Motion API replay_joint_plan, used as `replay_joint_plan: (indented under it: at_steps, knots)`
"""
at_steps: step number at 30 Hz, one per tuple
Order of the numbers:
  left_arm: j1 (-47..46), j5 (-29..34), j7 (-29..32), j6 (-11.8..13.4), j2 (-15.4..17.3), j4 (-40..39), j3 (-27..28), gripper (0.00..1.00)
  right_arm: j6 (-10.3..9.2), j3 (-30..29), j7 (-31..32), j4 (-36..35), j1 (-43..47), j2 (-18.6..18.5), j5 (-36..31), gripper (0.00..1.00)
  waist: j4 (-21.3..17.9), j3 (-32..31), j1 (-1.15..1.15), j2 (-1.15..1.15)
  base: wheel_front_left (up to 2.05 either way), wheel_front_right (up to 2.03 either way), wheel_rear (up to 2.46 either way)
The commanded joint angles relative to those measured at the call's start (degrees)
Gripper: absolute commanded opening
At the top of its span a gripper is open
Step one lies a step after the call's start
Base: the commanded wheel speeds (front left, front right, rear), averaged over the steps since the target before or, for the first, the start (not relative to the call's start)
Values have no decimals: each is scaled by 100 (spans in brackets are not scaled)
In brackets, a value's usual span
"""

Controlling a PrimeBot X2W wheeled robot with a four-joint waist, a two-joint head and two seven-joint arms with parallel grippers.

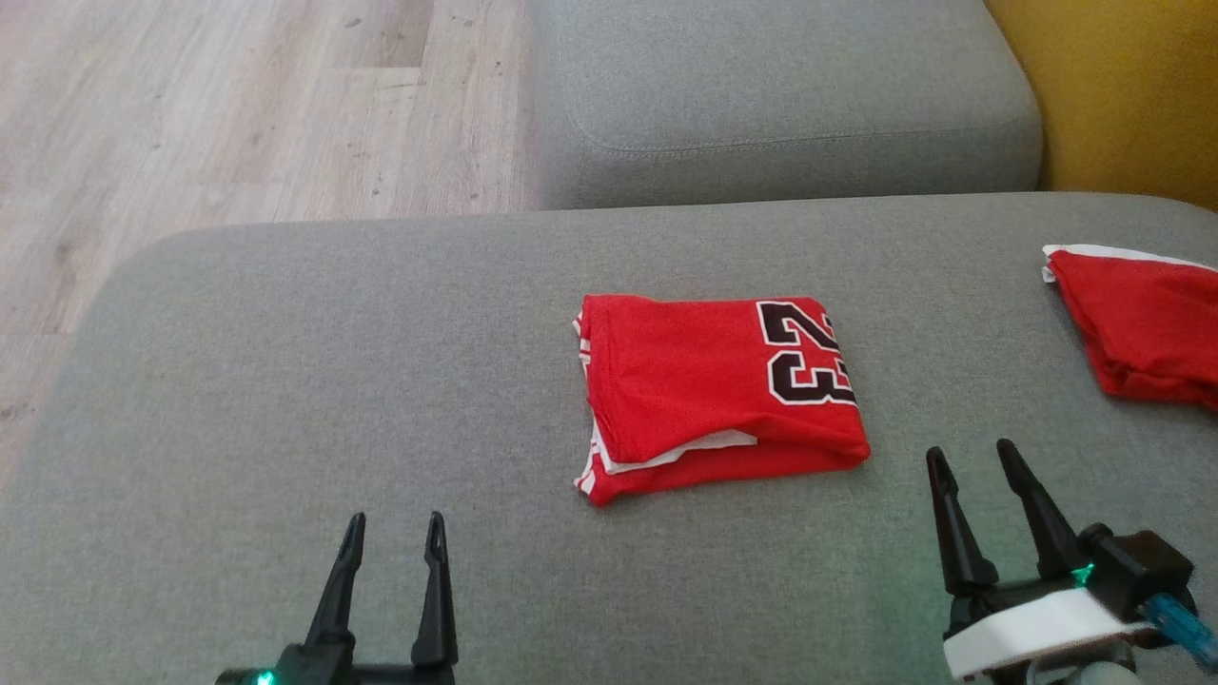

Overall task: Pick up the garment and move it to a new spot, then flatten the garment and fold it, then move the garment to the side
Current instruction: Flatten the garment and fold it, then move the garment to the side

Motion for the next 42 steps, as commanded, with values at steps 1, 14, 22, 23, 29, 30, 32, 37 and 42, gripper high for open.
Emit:
replay_joint_plan:
  at_steps: [1, 14, 22, 23, 29, 30, 32, 37, 42]
  knots:
    - [-168, 67, -30, -24, -29, -160, 235, 100, -4, 44, -69, -213, -120, -30, -66, 100, 6, -3, 0, 0, 0, 0, 0]
    - [-166, 67, -30, -45, -29, -140, 253, 100, -4, -17, -70, -179, -62, 55, -200, 100, 14, 3, 0, 0, 0, 0, 0]
    - [-113, 86, -30, -19, -29, -223, 264, 100, -4, 43, -70, -30, -125, 32, -209, 100, -88, 18, 0, 0, 0, 0, 0]
    - [-111, 90, -30, -18, -29, -232, 270, 100, -4, 45, -70, -17, -129, 33, -213, 100, -97, 23, 0, 0, 0, 0, 0]
    - [-130, 23, -30, -69, -29, -367, 255, 100, -4, -75, -70, 241, -233, 81, -325, 100, -134, 126, 0, 0, 0, 0, 0]
    - [-140, 19, -30, -64, -29, -389, 246, 100, -4, -102, -70, 319, -288, 93, -358, 100, -134, 158, 0, 0, 0, 0, 0]
    - [-173, 20, -30, -43, -29, -439, 226, 100, -4, -142, -70, 514, -447, 128, -406, 100, -133, 228, 0, 0, 0, 0, 0]
    - [-370, 85, -30, 46, -29, -639, 70, 100, -4, -192, -70, 1204, -1193, 187, -351, 100, -67, 610, 0, 0, 0, 0, 0]
    - [-625, 179, -30, 117, -29, -796, -198, 100, -4, -104, 57, 2199, -2227, 168, -179, 100, 93, 1019, 0, 0, 0, 0, 0]
